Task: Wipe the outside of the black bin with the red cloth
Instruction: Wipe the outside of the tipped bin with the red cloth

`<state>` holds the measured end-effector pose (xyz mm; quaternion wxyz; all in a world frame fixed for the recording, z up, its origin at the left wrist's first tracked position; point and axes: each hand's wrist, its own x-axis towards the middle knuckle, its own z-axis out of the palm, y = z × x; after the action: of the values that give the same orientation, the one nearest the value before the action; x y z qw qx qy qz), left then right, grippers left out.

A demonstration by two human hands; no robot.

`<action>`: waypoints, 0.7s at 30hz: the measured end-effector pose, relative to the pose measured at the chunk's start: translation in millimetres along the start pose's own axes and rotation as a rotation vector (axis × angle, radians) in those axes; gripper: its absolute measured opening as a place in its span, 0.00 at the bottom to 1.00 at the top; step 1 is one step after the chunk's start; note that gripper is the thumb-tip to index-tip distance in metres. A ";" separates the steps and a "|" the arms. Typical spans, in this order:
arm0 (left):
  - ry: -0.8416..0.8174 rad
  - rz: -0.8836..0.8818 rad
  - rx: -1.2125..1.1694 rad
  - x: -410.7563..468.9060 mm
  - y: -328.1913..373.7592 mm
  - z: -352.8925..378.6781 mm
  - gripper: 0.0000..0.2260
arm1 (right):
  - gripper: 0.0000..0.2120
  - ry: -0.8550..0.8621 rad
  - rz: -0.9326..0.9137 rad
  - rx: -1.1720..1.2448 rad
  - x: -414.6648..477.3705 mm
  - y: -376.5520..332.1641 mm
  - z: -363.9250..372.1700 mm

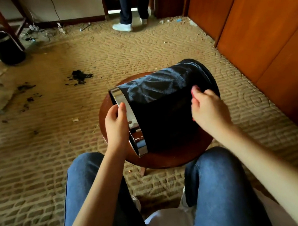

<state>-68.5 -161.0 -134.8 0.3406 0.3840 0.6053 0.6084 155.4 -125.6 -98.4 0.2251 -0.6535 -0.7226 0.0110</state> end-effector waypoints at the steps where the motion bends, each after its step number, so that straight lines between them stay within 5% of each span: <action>1: 0.009 -0.005 -0.004 -0.3 0.6 0.0 0.21 | 0.21 0.022 -0.071 0.023 -9.7 -19.5 8.3; 5: 0.003 0.032 0.029 2.0 2.1 -1.9 0.22 | 0.21 -0.025 -0.407 0.123 -55.9 -94.2 30.6; 8: -0.019 0.025 0.028 2.3 1.4 -4.3 0.25 | 0.24 -0.046 -0.516 0.116 -52.5 -81.6 27.5; 13: -0.016 -0.022 -0.006 0.8 -1.0 -4.0 0.25 | 0.20 0.058 -0.134 -0.022 7.8 13.5 6.0; 16: -0.007 -0.008 -0.020 -0.4 -1.8 -1.4 0.23 | 0.20 0.018 0.173 0.203 28.6 13.7 7.6; 21: -0.034 0.016 -0.017 2.1 -2.5 -6.3 0.23 | 0.20 0.012 -0.200 0.237 -43.9 -91.4 28.4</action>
<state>-75.2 -162.1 -137.0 0.3492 0.3961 0.5913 0.6095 61.8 -172.8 -109.2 0.3049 -0.5472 -0.7763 0.0699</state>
